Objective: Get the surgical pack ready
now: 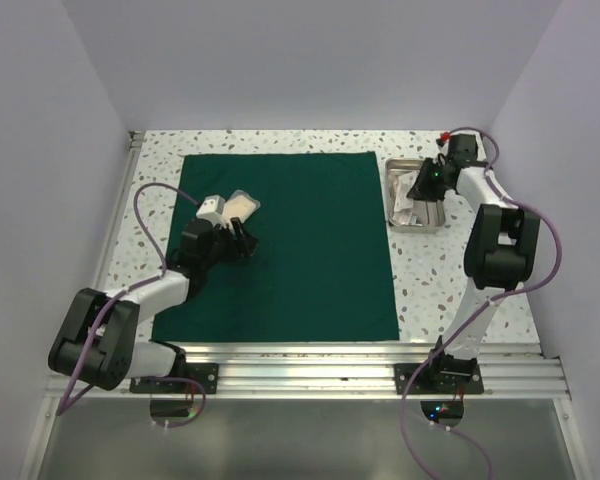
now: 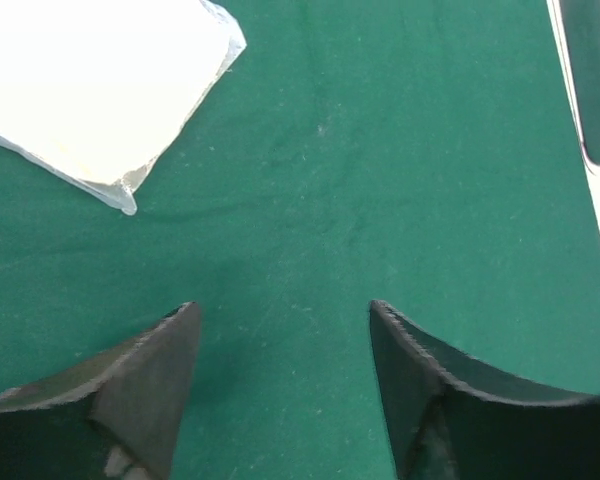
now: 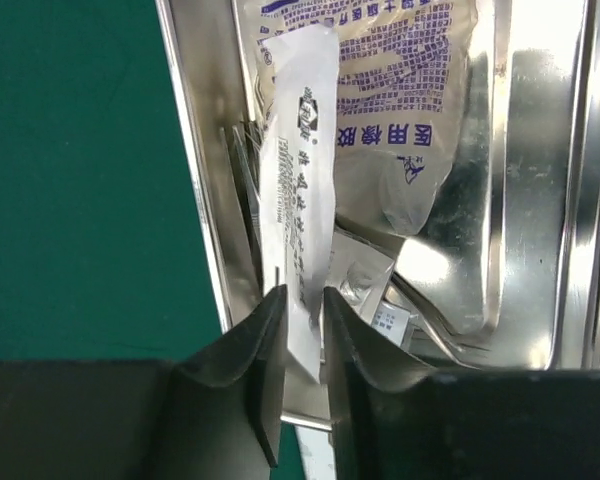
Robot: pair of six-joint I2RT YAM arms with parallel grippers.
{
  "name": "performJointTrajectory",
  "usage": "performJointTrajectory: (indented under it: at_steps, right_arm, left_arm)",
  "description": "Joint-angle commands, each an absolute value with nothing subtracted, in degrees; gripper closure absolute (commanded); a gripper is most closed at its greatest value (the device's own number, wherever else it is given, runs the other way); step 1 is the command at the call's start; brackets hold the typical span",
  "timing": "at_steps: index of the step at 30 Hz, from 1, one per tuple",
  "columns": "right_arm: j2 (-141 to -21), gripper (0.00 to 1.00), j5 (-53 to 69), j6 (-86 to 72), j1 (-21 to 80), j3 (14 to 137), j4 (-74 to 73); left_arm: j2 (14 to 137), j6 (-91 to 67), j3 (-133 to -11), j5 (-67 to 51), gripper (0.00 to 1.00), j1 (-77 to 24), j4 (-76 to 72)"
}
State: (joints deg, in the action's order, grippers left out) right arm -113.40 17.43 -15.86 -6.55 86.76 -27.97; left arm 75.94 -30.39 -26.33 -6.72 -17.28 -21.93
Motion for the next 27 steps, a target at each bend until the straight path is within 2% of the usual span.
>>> performJointTrajectory:
  at_steps: [1,2,4,5,11,12,16,23,27]
  right_arm:
    - [-110.14,0.69,16.54,-13.97,-6.15,86.58,-29.01]
    - [-108.47,0.56,15.31,-14.15,-5.80,86.05,-28.57]
    - [-106.71,0.42,11.63,-14.94,-5.54,85.08,-28.56]
    - [-105.22,0.29,10.73,-15.20,-5.10,84.90,-28.30]
    - [-99.76,0.28,5.89,-17.58,-0.27,83.06,-24.62]
    - [-99.49,0.28,6.15,-18.19,4.17,83.32,-24.00]
    - [-101.60,0.30,14.14,-24.24,10.19,82.27,-17.07]
    - [-111.17,0.33,19.59,-31.98,20.81,84.37,-6.43]
    - [-116.80,0.34,23.11,-38.56,24.16,84.99,-0.18]
  left_arm:
    - [74.62,-30.41,-25.31,-4.93,0.26,-17.14,-23.64]
    - [74.27,-30.85,-25.14,-4.40,0.24,-17.14,-23.38]
    - [73.83,-31.20,-25.05,-2.12,0.18,-17.05,-22.07]
    - [72.96,-31.64,-25.05,-1.07,0.16,-17.05,-21.36]
    - [68.82,-33.66,-26.10,6.32,0.04,-15.39,-16.00]
    - [68.91,-33.84,-27.15,6.15,0.00,-14.34,-15.47]
    - [71.10,-35.33,-30.58,-1.30,0.00,-4.68,-13.54]
    - [78.74,-38.84,-35.59,-3.16,0.01,-3.96,-15.90]
    - [84.28,-39.81,-38.14,-4.39,0.05,-3.95,-18.89]
